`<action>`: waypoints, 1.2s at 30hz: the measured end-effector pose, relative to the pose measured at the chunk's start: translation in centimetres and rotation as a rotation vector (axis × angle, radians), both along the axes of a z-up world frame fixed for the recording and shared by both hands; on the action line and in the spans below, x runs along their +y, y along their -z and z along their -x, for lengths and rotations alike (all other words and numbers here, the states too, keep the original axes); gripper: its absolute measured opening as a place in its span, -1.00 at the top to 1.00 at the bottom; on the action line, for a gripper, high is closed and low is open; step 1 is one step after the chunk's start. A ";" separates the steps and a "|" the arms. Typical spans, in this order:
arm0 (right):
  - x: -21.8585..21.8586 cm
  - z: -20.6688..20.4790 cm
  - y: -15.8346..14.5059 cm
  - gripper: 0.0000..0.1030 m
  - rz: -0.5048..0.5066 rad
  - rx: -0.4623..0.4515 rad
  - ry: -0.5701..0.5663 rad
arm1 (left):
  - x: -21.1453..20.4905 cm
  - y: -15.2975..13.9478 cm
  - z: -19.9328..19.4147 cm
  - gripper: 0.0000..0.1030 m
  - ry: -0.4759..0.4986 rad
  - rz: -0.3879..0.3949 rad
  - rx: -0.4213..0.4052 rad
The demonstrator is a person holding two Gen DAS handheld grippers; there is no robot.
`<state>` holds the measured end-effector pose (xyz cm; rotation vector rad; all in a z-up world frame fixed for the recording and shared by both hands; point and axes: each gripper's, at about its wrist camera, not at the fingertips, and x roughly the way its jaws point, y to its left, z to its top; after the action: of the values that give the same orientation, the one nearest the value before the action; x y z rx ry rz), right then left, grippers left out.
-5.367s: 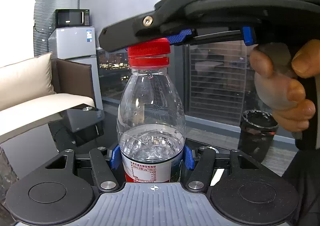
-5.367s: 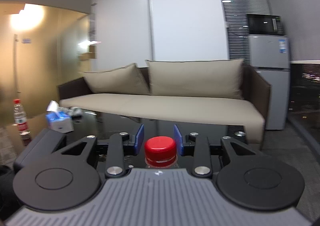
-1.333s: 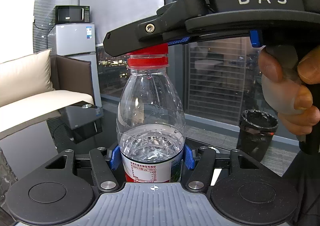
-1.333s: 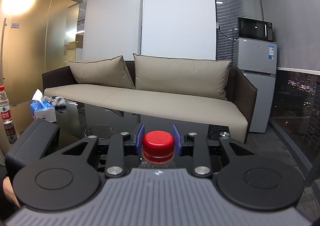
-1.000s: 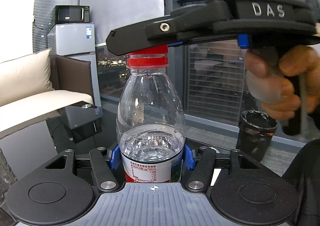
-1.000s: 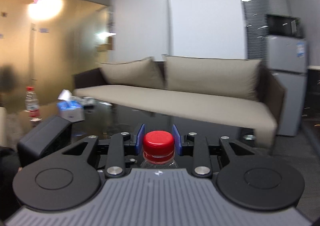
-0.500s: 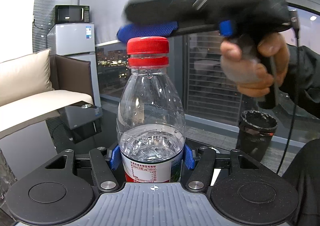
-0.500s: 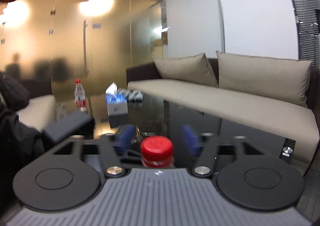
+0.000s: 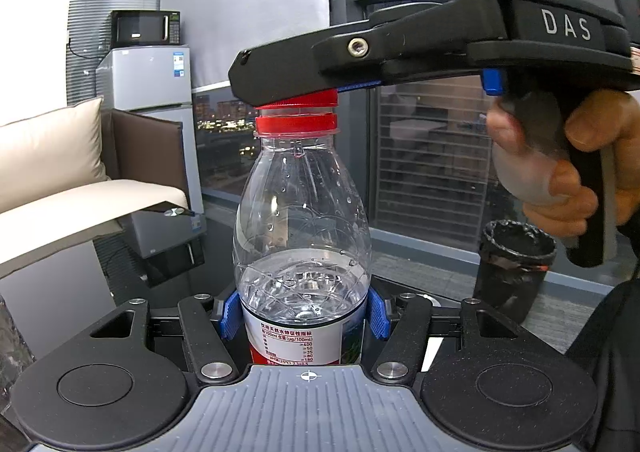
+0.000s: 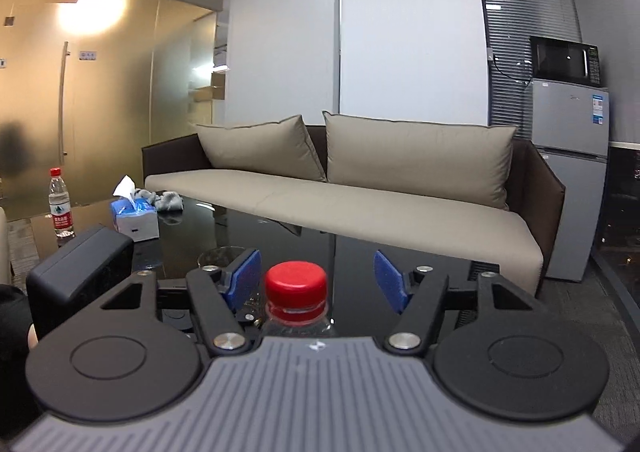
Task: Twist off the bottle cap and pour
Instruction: 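Lift the loosened red cap off the bottle neck with the right tool, then carry the red cap away from the bottle with the right tool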
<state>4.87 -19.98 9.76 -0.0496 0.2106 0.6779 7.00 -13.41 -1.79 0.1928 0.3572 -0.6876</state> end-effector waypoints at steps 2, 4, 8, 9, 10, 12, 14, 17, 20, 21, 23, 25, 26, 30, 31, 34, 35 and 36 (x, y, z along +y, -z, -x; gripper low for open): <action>0.4 0.0 0.1 0.11 0.007 0.008 0.001 | 0.0 0.0 0.0 -0.08 0.000 0.000 0.001; 0.3 0.1 0.1 0.24 -0.001 0.020 -0.010 | 0.0 0.0 0.1 -0.08 0.001 0.000 0.002; 0.8 0.7 0.4 0.35 0.007 0.007 -0.021 | 0.2 -0.1 0.0 -0.08 0.002 0.000 0.003; 0.7 0.8 0.4 0.35 0.004 0.008 -0.023 | 0.2 -0.1 0.0 -0.08 0.002 0.001 0.003; 0.6 0.8 0.5 0.36 0.001 0.008 -0.025 | 0.2 -0.1 0.0 -0.08 0.002 0.001 0.004; 0.5 0.8 0.5 0.36 0.003 0.007 -0.032 | 0.2 -0.1 0.0 -0.08 0.003 0.000 0.004; 0.4 0.7 0.4 0.36 0.009 0.004 -0.041 | 0.1 -0.1 -0.1 -0.08 0.003 -0.001 0.003; -0.1 0.8 0.1 0.36 0.011 -0.005 -0.055 | 0.2 -0.1 -0.1 -0.09 0.003 0.000 0.005; -0.2 0.6 -0.4 0.36 0.014 -0.014 -0.054 | 0.2 -0.1 -0.2 -0.09 0.003 0.001 0.006; -0.3 0.6 -0.5 0.36 0.015 -0.016 -0.054 | 0.2 -0.1 -0.2 -0.09 0.003 0.002 0.007; -0.4 0.6 -1.0 0.36 0.015 -0.024 -0.056 | 0.2 -0.1 -0.2 -0.09 0.003 0.001 0.007; -0.5 0.6 -1.5 0.36 0.017 -0.035 -0.055 | 0.2 -0.1 -0.2 -0.09 0.003 0.001 0.007; -0.5 0.6 -1.7 0.36 0.020 -0.037 -0.057 | 0.2 -0.1 -0.2 -0.09 0.003 0.001 0.007; -0.4 0.5 -2.1 0.36 0.040 -0.047 -0.058 | 0.3 -0.1 -0.2 -0.09 0.003 0.001 0.008; -0.4 0.5 -2.2 0.36 0.039 -0.052 -0.056 | 0.3 -0.1 -0.2 -0.09 0.003 0.001 0.008; -0.4 0.4 -2.6 0.36 0.038 -0.058 -0.051 | 0.6 -0.3 -0.3 -0.09 0.003 0.003 0.010; -0.5 0.3 -2.7 0.36 0.038 -0.057 -0.050 | 0.8 -0.3 -0.4 -0.09 0.003 0.003 0.011; -0.5 0.3 -2.7 0.36 0.038 -0.059 -0.046 | 0.9 -0.3 -0.4 -0.09 0.003 0.003 0.011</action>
<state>4.54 -20.46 12.48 -0.1106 0.1663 0.7172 7.39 -12.49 -1.47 0.1865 0.3667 -0.6922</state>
